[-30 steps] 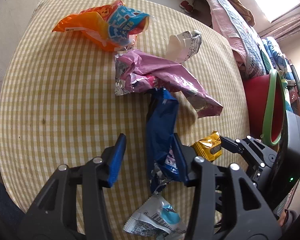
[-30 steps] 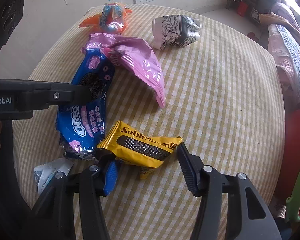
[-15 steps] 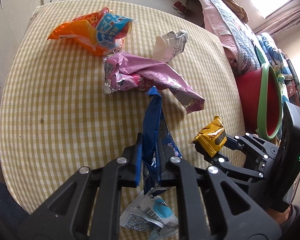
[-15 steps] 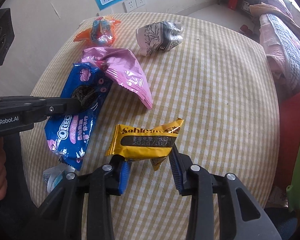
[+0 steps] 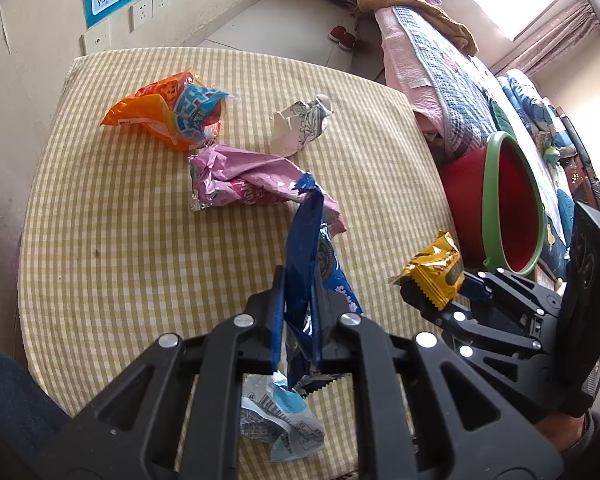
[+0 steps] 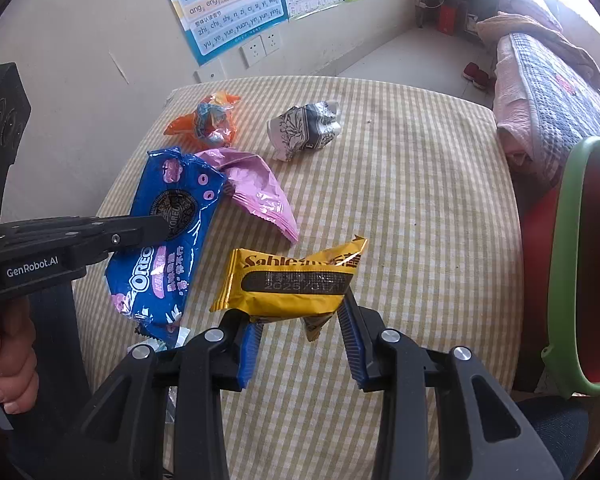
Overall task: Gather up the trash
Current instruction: 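Lift both wrappers and carry them over the bucket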
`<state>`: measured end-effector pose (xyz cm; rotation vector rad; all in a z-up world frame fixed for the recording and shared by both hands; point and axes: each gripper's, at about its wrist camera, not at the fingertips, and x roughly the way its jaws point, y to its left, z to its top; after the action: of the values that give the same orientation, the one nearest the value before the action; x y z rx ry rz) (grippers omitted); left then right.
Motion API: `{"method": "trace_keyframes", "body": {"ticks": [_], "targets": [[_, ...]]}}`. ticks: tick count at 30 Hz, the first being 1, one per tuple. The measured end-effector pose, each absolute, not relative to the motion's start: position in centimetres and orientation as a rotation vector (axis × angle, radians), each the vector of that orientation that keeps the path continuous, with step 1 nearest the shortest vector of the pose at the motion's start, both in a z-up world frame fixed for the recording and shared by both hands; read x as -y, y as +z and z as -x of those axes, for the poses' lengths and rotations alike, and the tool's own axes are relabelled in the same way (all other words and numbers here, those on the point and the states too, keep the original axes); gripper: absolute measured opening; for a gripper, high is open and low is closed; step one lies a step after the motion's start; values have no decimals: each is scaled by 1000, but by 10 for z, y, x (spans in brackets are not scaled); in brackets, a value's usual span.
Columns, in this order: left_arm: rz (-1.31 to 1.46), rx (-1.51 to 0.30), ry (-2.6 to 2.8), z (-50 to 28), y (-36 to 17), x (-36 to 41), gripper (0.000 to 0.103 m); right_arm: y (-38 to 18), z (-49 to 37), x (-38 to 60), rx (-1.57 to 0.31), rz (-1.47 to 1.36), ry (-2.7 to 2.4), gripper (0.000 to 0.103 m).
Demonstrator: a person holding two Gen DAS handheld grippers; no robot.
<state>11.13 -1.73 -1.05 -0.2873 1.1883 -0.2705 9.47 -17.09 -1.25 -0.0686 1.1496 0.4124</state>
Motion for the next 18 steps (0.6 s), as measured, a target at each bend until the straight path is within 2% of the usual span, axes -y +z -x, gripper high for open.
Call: {"method": "trace_keyframes", "body": {"ticks": [18], "targets": [[204, -1127, -348, -120, 25, 71, 11, 14, -93, 244, -1070, -27, 287, 35]]}}
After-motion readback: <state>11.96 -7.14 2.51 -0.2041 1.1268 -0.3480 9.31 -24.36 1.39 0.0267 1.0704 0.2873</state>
